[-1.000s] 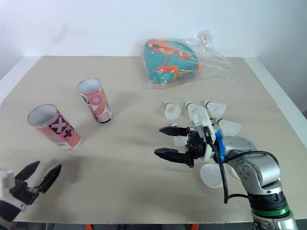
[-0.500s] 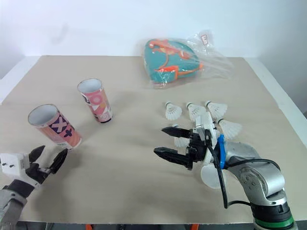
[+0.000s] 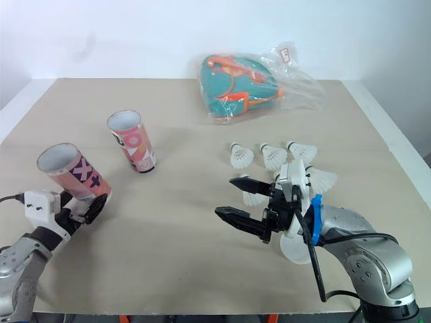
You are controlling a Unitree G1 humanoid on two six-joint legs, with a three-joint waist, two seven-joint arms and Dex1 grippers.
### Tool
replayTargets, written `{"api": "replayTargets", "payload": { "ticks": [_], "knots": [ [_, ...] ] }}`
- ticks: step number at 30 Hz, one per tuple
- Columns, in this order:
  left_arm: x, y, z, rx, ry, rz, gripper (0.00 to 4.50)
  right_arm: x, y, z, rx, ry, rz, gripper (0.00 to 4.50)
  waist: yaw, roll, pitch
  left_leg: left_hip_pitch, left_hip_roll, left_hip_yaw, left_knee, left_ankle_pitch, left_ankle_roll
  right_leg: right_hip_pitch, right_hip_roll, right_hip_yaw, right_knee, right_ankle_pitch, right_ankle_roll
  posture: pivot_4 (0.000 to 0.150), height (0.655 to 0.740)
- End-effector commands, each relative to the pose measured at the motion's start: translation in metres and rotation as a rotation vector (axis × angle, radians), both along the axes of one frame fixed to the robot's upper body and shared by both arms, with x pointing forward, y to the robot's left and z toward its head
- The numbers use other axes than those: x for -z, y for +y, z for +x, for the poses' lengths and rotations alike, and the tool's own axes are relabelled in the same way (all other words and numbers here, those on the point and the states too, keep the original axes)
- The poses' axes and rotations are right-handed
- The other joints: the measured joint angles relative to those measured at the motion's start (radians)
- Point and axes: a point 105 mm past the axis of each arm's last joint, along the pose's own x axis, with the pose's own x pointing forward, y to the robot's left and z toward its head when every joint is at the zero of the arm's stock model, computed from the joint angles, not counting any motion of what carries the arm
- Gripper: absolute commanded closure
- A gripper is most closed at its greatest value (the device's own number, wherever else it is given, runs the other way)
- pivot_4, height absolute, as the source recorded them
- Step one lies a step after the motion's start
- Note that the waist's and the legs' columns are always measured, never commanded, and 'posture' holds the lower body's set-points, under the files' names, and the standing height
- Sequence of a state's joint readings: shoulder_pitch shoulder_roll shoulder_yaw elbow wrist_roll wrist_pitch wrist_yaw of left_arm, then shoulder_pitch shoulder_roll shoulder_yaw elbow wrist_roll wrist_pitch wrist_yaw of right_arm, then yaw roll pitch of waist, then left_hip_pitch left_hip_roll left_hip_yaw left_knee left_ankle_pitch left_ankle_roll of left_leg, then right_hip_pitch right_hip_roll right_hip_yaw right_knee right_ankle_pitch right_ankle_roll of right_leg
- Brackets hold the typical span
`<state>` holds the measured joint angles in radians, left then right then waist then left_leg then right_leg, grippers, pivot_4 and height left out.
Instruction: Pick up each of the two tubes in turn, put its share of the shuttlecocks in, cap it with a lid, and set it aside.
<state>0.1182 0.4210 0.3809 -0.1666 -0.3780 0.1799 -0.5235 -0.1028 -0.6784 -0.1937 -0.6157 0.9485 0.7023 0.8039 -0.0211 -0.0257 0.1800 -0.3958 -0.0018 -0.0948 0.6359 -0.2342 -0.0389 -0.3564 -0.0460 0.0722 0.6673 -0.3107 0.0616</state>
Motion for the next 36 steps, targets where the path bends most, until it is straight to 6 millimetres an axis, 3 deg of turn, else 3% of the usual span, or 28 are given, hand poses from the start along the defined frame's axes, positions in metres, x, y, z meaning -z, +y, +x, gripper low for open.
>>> {"api": "replayTargets", "payload": {
  "ticks": [1, 12, 29, 32, 36],
  "knots": [
    [-0.005, 0.004, 0.006, 0.010, -0.035, 0.033, 0.03, -0.010, 0.000, -0.006, 0.005, -0.045, 0.008, 0.00, 0.000, 0.000, 0.000, 0.000, 0.000, 0.000, 0.000, 0.000, 0.000, 0.000, 0.000, 0.000, 0.000, 0.000, 0.000, 0.150, 0.7387],
    [-0.002, -0.002, 0.025, 0.057, -0.077, 0.043, 0.03, -0.020, 0.001, -0.009, 0.015, -0.077, 0.027, 0.00, 0.000, 0.000, 0.000, 0.000, 0.000, -0.001, 0.000, 0.000, 0.000, 0.000, 0.000, 0.000, 0.001, 0.000, 0.000, 0.150, 0.7387],
    [0.001, -0.010, 0.029, 0.073, -0.109, 0.041, 0.03, -0.016, 0.001, -0.007, 0.017, -0.066, 0.022, 0.00, 0.000, 0.000, 0.000, 0.000, 0.000, -0.001, 0.000, 0.001, 0.000, 0.000, 0.000, 0.000, 0.001, 0.000, 0.000, 0.150, 0.7387],
    [0.001, -0.008, 0.030, 0.054, -0.112, 0.024, 0.82, -0.017, 0.002, -0.007, 0.014, -0.066, 0.023, 0.00, 0.000, 0.000, 0.000, 0.000, 0.000, -0.001, 0.000, 0.001, 0.000, 0.000, 0.000, 0.000, 0.001, 0.000, 0.000, 0.150, 0.7387],
    [0.002, -0.007, 0.030, 0.045, -0.113, 0.025, 0.82, -0.016, 0.002, -0.006, 0.012, -0.065, 0.022, 0.00, 0.000, 0.001, 0.000, 0.000, 0.000, -0.001, 0.000, 0.001, 0.000, 0.000, 0.000, 0.000, 0.001, 0.000, 0.000, 0.150, 0.7387]
  ]
}}
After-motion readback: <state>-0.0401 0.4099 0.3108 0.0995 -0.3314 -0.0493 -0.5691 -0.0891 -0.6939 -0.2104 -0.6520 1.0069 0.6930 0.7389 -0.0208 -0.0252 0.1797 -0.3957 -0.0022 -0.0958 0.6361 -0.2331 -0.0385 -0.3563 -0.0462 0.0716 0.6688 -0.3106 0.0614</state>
